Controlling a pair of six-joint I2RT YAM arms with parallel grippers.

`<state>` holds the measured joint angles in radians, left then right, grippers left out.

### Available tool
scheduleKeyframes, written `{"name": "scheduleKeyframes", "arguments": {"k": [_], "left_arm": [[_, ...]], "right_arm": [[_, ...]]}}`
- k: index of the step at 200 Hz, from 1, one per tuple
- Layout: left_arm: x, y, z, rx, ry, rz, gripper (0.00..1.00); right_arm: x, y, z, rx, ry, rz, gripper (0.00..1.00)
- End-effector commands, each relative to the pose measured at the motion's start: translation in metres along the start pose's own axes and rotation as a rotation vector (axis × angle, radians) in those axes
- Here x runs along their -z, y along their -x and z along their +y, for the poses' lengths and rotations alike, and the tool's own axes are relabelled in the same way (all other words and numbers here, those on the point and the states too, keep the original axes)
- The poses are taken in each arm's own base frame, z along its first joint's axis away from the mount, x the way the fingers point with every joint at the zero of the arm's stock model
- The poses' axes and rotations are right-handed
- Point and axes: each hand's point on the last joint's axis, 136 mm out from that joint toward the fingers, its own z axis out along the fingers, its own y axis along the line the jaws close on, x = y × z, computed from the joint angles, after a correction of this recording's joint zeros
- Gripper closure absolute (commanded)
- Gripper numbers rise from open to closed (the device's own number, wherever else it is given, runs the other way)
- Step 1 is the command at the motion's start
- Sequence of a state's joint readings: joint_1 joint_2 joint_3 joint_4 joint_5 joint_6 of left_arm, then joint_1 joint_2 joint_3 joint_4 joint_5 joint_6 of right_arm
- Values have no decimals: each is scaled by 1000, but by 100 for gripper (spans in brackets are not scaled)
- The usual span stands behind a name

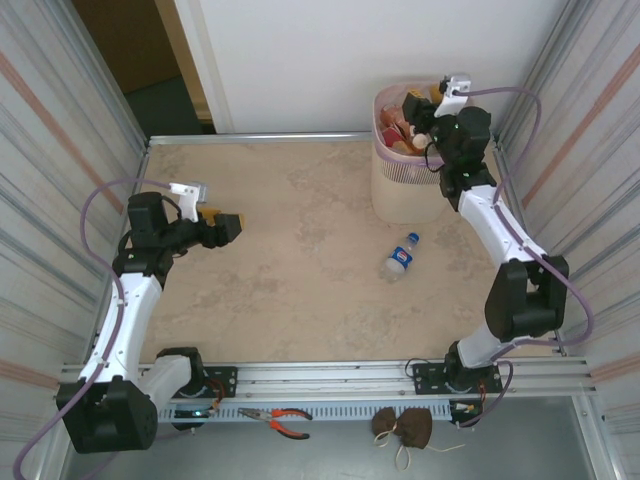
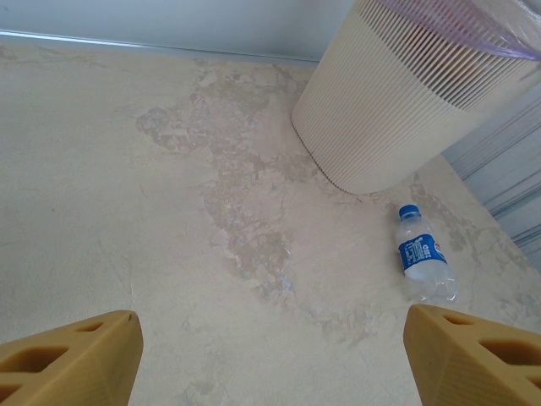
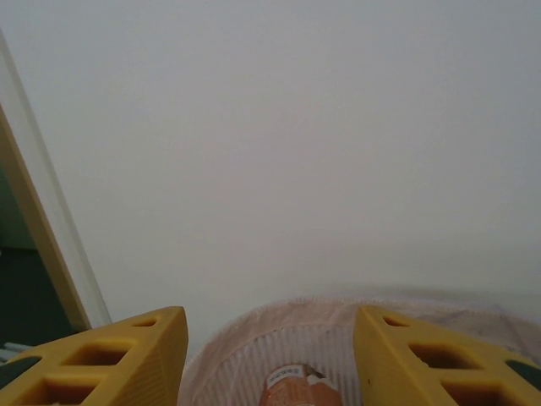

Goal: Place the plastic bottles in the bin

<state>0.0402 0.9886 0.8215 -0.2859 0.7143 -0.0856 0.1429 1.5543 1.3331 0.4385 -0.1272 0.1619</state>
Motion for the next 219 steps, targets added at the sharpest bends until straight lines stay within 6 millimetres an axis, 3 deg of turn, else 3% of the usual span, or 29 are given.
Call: {"name": "scheduleKeyframes", "arguments": {"k": [1, 50, 119, 179, 219], "left_arm": [[5, 4, -5, -22, -18, -28, 19], [5, 4, -5, -21, -17, -29, 19], [6, 4, -5, -22, -17, -30, 19], [6, 5, -6, -21, -20, -32, 19], [6, 6, -7, -21, -24, -36, 19]], "right_arm": [[12, 15, 3, 45, -16, 49, 50], [31, 11, 12, 2, -6, 198, 54], [85, -29, 15, -140, -111, 495, 54], [146, -90, 13, -335, -257, 687, 48], [176, -148, 16, -451, -346, 800, 39]]}}
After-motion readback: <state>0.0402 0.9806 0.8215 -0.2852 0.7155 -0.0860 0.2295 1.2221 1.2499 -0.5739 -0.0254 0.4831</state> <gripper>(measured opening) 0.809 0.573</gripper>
